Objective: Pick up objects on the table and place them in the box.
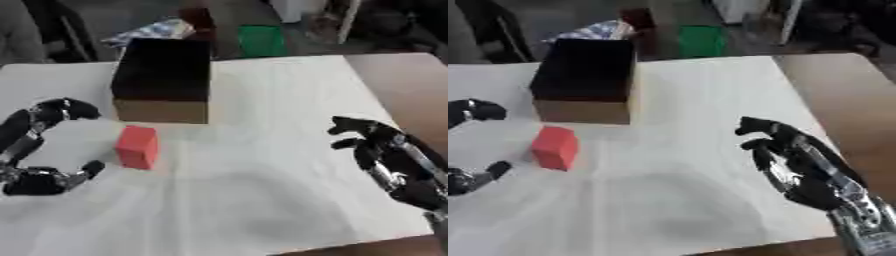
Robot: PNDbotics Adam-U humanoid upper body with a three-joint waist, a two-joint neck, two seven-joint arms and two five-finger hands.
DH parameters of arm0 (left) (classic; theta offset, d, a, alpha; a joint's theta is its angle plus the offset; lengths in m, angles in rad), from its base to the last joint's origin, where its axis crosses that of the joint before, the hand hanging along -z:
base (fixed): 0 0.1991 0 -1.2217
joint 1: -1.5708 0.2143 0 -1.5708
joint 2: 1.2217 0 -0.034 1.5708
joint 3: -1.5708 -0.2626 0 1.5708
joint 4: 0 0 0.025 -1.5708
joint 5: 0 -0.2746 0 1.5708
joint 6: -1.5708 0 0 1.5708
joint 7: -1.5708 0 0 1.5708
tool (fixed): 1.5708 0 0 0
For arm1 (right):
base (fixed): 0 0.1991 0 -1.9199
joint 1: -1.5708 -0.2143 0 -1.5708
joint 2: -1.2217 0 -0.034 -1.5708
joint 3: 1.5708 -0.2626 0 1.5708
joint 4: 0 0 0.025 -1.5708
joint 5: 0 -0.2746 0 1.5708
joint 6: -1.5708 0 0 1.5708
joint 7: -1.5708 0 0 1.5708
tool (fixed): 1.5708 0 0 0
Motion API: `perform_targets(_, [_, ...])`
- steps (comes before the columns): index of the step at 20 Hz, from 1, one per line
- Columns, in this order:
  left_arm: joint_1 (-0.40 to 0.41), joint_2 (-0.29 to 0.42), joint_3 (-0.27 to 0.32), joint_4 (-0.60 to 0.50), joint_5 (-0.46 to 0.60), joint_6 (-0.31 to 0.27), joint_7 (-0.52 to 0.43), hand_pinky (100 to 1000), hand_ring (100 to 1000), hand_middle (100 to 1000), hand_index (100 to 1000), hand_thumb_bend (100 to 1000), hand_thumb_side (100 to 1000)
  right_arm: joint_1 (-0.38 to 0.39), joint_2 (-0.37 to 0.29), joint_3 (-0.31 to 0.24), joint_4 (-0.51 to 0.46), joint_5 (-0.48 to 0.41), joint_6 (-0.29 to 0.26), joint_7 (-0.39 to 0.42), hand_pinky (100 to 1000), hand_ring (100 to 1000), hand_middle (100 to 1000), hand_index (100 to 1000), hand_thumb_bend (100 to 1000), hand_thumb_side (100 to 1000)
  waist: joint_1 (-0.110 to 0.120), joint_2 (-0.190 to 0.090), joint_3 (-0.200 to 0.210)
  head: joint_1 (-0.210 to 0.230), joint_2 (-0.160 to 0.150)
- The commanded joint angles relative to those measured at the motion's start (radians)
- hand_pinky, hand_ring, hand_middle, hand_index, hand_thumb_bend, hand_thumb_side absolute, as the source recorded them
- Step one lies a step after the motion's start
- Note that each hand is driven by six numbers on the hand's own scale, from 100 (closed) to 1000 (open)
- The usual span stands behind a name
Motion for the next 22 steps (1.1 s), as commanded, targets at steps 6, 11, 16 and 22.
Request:
perform_targets(6, [-0.064, 0.087, -0.033, 0.02, -0.007, -0.017, 0.014, 770, 857, 769, 834, 464, 229, -0.002, -0.02, 0.003, -0.019, 0.005, -0.001, 0.002, 778, 1000, 770, 875, 100, 552, 0.001, -0.022, -0.006, -0.008, 0.002])
perform_targets(11, [-0.104, 0.101, -0.063, 0.076, -0.006, -0.028, 0.002, 770, 860, 771, 834, 447, 236, 0.0, -0.021, 0.006, -0.018, 0.005, -0.002, 0.004, 778, 1000, 770, 876, 100, 552, -0.001, -0.025, -0.008, -0.008, 0.002])
perform_targets(16, [-0.159, 0.117, -0.09, 0.134, -0.009, -0.033, -0.016, 771, 856, 774, 838, 489, 262, 0.002, -0.021, 0.008, -0.017, 0.004, -0.002, 0.006, 778, 1000, 769, 876, 100, 553, -0.002, -0.03, -0.012, -0.011, 0.001])
perform_targets(22, [-0.214, 0.123, -0.13, 0.206, -0.035, -0.034, -0.039, 770, 850, 776, 840, 493, 294, 0.006, -0.022, 0.012, -0.015, 0.002, -0.003, 0.009, 778, 1000, 769, 876, 100, 552, -0.003, -0.037, -0.019, -0.012, 0.0])
